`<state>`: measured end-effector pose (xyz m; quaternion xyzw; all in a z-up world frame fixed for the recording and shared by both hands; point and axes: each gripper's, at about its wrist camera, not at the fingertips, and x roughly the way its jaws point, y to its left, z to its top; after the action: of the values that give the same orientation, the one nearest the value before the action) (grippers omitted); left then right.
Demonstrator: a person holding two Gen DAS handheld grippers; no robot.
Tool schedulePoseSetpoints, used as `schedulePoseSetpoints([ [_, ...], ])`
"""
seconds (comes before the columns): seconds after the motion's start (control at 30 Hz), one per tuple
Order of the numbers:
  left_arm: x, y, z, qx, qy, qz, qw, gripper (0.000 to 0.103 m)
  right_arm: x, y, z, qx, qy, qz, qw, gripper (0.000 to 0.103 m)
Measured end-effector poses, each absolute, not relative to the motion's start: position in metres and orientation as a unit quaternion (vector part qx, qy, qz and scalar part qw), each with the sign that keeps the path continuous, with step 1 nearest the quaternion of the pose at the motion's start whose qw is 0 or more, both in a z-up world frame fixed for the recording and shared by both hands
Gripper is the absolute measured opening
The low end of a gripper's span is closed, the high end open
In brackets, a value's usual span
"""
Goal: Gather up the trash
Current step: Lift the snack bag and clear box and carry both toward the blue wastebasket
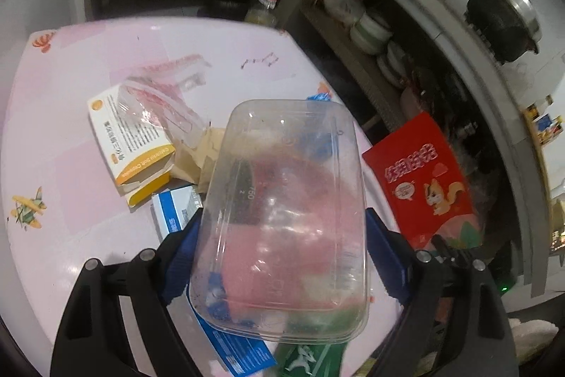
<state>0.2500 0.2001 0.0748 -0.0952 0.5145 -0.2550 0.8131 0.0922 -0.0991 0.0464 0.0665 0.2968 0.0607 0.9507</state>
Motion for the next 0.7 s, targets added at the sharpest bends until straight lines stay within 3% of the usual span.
schedulePoseSetpoints([
  [0.37, 0.213, 0.180, 0.122, -0.120, 0.464, -0.297, 0.826, 0.084, 0.061, -0.122, 0.076, 0.065, 0.244, 0.012, 0.967, 0.009],
  [0.7, 0.224, -0.004, 0.119, -0.098, 0.478, -0.443, 0.752, 0.084, 0.022, -0.227, 0.062, 0.138, 0.256, -0.108, 0.951, 0.009],
])
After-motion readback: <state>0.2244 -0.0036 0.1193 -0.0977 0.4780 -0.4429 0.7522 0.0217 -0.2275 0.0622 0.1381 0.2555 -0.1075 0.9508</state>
